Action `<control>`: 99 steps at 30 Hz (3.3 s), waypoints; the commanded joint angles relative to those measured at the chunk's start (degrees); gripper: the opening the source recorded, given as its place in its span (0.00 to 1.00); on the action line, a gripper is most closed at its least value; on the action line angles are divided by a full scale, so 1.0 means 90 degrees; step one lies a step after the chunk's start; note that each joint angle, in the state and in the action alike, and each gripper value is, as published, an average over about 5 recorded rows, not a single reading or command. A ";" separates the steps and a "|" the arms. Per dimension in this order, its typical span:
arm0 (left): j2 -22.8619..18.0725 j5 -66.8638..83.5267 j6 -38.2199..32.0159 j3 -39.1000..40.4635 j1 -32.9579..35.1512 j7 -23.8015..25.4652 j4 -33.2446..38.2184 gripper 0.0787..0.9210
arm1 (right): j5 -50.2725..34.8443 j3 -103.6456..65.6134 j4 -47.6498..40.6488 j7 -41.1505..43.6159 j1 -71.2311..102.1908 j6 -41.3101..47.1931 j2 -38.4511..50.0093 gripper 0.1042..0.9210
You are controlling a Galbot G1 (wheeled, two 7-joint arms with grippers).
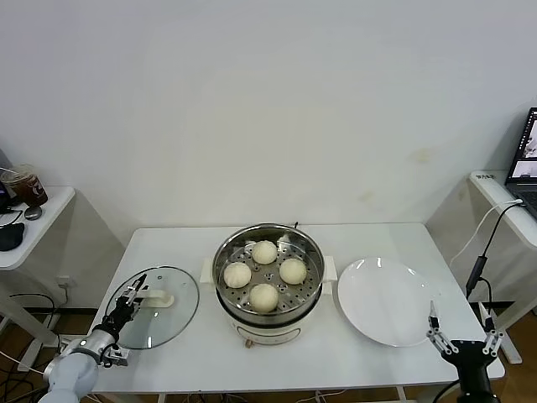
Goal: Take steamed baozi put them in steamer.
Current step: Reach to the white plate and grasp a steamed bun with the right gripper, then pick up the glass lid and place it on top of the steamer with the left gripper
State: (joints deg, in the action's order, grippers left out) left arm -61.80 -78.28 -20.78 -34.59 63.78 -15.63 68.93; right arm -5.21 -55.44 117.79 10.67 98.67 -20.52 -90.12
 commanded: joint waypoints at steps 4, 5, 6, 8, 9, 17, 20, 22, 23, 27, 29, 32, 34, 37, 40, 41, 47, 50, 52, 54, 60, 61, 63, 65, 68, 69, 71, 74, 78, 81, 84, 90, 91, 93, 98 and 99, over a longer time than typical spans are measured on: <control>-0.0017 0.0235 -0.0015 0.0016 -0.0111 -0.0056 -0.0204 0.35 | 0.0017 0.0033 0.0009 0.0020 0.0021 0.0019 -0.0018 0.88; -0.0015 0.0293 -0.0008 -0.0008 -0.0057 -0.0088 -0.0135 0.31 | 0.0025 0.0040 0.0009 0.0023 0.0020 0.0021 -0.0017 0.88; -0.0005 0.0367 0.0011 -0.0035 0.0016 -0.0119 -0.0021 0.27 | 0.0033 0.0049 0.0010 0.0027 0.0019 0.0024 -0.0016 0.88; 0.0035 0.0573 0.0121 -0.0104 0.0234 -0.0147 0.0356 0.20 | 0.0052 0.0069 0.0011 0.0037 0.0015 0.0030 -0.0009 0.88; 0.0069 0.0706 0.0216 -0.0138 0.0381 -0.0147 0.0611 0.17 | 0.0071 0.0078 0.0009 0.0042 0.0012 0.0030 -0.0004 0.88; 0.0435 0.2224 0.1585 -0.0672 0.2466 -0.0056 0.3253 0.11 | 0.0241 0.0182 -0.0141 0.0077 -0.0003 0.0002 0.0128 0.88; 0.0568 0.2725 0.2233 -0.1015 0.3135 0.0202 0.4287 0.11 | 0.0279 0.0283 -0.0259 0.0076 -0.0015 -0.0008 0.0209 0.88; 0.0667 0.2993 0.2707 -0.1162 0.3413 0.0466 0.4879 0.11 | 0.0289 0.0374 -0.0332 0.0086 -0.0028 -0.0012 0.0260 0.88; 0.0726 0.3093 0.2968 -0.1186 0.3503 0.0604 0.5181 0.11 | 0.0296 0.0421 -0.0366 0.0091 -0.0038 -0.0012 0.0280 0.88; 0.1038 0.3318 0.4001 -0.1009 0.3626 0.1333 0.6503 0.11 | 0.0405 0.0587 -0.0543 0.0094 -0.0095 -0.0028 0.0347 0.88; 0.1198 0.3387 0.4414 -0.0803 0.3474 0.1653 0.6973 0.11 | 0.0473 0.0647 -0.0631 0.0084 -0.0125 -0.0050 0.0366 0.88; 0.1452 0.3670 0.5047 -0.0270 0.3029 0.2025 0.7350 0.11 | 0.0601 0.0733 -0.0757 0.0045 -0.0179 -0.0088 0.0368 0.88; 0.1607 0.3905 0.5405 0.0281 0.2585 0.2147 0.7366 0.11 | 0.0762 0.0779 -0.0856 -0.0001 -0.0240 -0.0121 0.0345 0.88; 0.1723 0.3926 0.5733 0.1214 0.1764 0.2249 0.7144 0.11 | 0.0998 0.0826 -0.1019 -0.0087 -0.0356 -0.0156 0.0282 0.88; 0.1709 0.3587 0.5975 0.2179 0.0913 0.2523 0.6844 0.11 | 0.1184 0.0875 -0.1172 -0.0176 -0.0439 -0.0159 0.0220 0.88; 0.1653 0.3448 0.6052 0.2468 0.0654 0.2611 0.6749 0.11 | 0.1245 0.0887 -0.1218 -0.0204 -0.0459 -0.0160 0.0204 0.88; 0.0768 0.2250 0.6503 0.3781 -0.0614 0.3248 0.6272 0.11 | 0.1535 0.0881 -0.1446 -0.0361 -0.0581 -0.0202 0.0096 0.88; 0.0247 0.1319 0.6595 0.4270 -0.0948 0.3711 0.6075 0.11 | 0.1610 0.0881 -0.1490 -0.0398 -0.0612 -0.0208 0.0050 0.88; -0.0044 0.0825 0.6601 0.4513 -0.1061 0.3916 0.5923 0.11 | 0.1637 0.0882 -0.1500 -0.0409 -0.0629 -0.0206 0.0018 0.88; -0.0289 0.0498 0.6580 0.4711 -0.1150 0.4034 0.5744 0.11 | 0.1651 0.0881 -0.1500 -0.0418 -0.0636 -0.0208 -0.0006 0.88; -0.0872 0.0025 0.6446 0.5049 -0.1343 0.4037 0.5083 0.11 | 0.1643 0.0877 -0.1491 -0.0425 -0.0604 -0.0225 -0.0014 0.88; -0.0946 -0.0030 0.6431 0.5056 -0.1354 0.4026 0.4981 0.11 | 0.1638 0.0876 -0.1482 -0.0424 -0.0595 -0.0228 -0.0013 0.88; -0.1069 -0.0106 0.6413 0.5049 -0.1358 0.4003 0.4799 0.11 | 0.1625 0.0871 -0.1463 -0.0424 -0.0583 -0.0234 -0.0007 0.88; -0.1187 -0.0170 0.6394 0.5028 -0.1348 0.3972 0.4640 0.11 | 0.1600 0.0866 -0.1447 -0.0423 -0.0575 -0.0240 0.0007 0.88; -0.1342 -0.0258 0.6360 0.4984 -0.1306 0.3906 0.4448 0.11 | 0.1564 0.0863 -0.1446 -0.0423 -0.0571 -0.0250 0.0039 0.88; -0.1377 -0.0281 0.6349 0.4970 -0.1285 0.3884 0.4399 0.11 | 0.1555 0.0864 -0.1449 -0.0423 -0.0572 -0.0253 0.0049 0.88; -0.1444 -0.0334 0.6323 0.4933 -0.1237 0.3818 0.4305 0.11 | 0.1536 0.0865 -0.1456 -0.0423 -0.0575 -0.0258 0.0064 0.88; -0.1540 -0.0411 0.6284 0.4866 -0.1182 0.3707 0.4197 0.11 | 0.1510 0.0870 -0.1455 -0.0421 -0.0576 -0.0263 0.0081 0.88; -0.1640 -0.0488 0.6236 0.4784 -0.1127 0.3581 0.4106 0.11 | 0.1496 0.0878 -0.1450 -0.0415 -0.0566 -0.0269 0.0097 0.88; -0.1679 -0.0541 0.6198 0.4728 -0.1076 0.3508 0.4058 0.11 | 0.1495 0.0880 -0.1455 -0.0412 -0.0561 -0.0273 0.0101 0.88; -0.1703 -0.0611 0.6142 0.4657 -0.1017 0.3446 0.4017 0.11 | 0.1495 0.0885 -0.1463 -0.0404 -0.0556 -0.0280 0.0104 0.88; -0.1802 -0.0703 0.6075 0.4580 -0.0903 0.3370 0.3992 0.11 | 0.1504 0.0919 -0.1480 -0.0385 -0.0553 -0.0281 0.0106 0.88; -0.1818 -0.0708 0.6073 0.4584 -0.0887 0.3363 0.3994 0.11 | 0.1505 0.0924 -0.1478 -0.0384 -0.0552 -0.0280 0.0106 0.88; -0.1837 -0.0718 0.6068 0.4593 -0.0858 0.3354 0.4002 0.11 | 0.1508 0.0929 -0.1473 -0.0382 -0.0549 -0.0281 0.0106 0.88; -0.1855 -0.0742 0.6054 0.4601 -0.0816 0.3336 0.4015 0.11 | 0.1516 0.0935 -0.1474 -0.0376 -0.0541 -0.0282 0.0103 0.88; -0.1860 -0.0744 0.6051 0.4601 -0.0816 0.3331 0.4009 0.11 | 0.1518 0.0938 -0.1472 -0.0375 -0.0540 -0.0282 0.0102 0.88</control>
State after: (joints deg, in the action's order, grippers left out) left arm -77.57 -83.94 33.90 6.71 56.28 14.89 105.77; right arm 8.39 -47.08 104.55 7.25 93.80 -23.04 -89.17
